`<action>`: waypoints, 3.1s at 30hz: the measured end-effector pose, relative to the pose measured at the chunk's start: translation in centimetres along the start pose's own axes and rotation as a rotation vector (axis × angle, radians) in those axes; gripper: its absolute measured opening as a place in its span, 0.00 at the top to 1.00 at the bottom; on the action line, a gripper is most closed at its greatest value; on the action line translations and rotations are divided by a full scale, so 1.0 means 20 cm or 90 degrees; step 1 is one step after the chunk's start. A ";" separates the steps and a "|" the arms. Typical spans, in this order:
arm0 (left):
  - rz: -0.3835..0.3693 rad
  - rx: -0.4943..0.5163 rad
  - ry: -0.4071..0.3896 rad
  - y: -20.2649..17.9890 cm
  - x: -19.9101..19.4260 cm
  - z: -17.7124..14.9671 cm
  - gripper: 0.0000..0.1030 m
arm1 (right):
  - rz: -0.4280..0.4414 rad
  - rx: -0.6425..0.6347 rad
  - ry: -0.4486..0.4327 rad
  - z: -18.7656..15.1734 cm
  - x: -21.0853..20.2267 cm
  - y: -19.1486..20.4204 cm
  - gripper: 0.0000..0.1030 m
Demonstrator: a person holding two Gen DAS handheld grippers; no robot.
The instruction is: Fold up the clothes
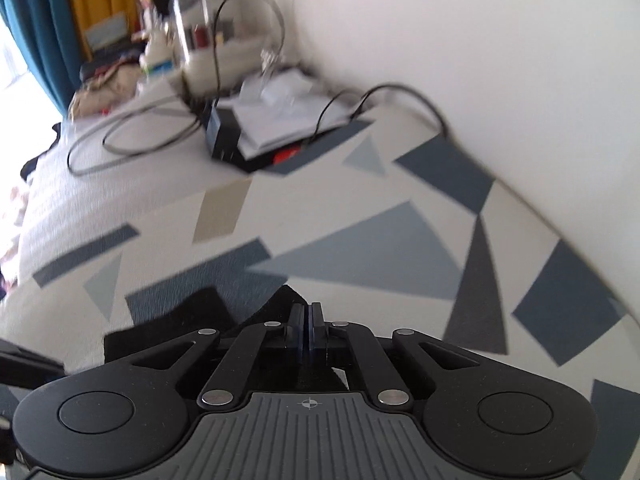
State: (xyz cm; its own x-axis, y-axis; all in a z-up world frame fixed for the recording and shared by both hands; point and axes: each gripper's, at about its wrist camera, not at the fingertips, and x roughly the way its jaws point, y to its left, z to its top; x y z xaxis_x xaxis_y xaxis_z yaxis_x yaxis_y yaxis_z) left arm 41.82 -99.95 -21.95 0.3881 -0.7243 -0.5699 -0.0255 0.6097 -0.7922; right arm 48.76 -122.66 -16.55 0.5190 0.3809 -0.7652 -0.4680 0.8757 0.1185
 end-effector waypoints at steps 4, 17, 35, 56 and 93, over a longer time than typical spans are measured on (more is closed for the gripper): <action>-0.034 -0.020 -0.018 0.01 0.03 0.04 0.10 | -0.006 0.022 -0.024 -0.01 -0.08 -0.07 0.99; -0.081 -0.150 -0.055 0.14 0.16 0.15 0.27 | -0.048 0.058 0.028 -0.04 0.11 -0.13 0.91; 0.017 0.034 -0.133 -0.11 -0.17 -0.09 0.96 | 0.074 0.008 -0.001 0.07 -0.03 -0.04 0.97; 0.127 -0.027 -0.216 0.17 -0.31 -0.06 0.97 | 0.095 -0.073 0.032 0.15 0.30 0.33 0.98; 0.379 0.432 -0.037 -0.23 0.29 -0.04 0.01 | -0.637 0.625 -0.166 -1.89 -1.47 -0.06 0.39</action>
State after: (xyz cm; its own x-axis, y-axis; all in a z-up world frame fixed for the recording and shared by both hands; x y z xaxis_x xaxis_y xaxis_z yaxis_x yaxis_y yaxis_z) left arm 43.47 -107.25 -21.74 0.5305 -0.2224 -0.8180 0.3045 0.9506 -0.0610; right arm 7.02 -146.05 -18.12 0.4945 -0.5620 -0.6631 0.7893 0.6098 0.0718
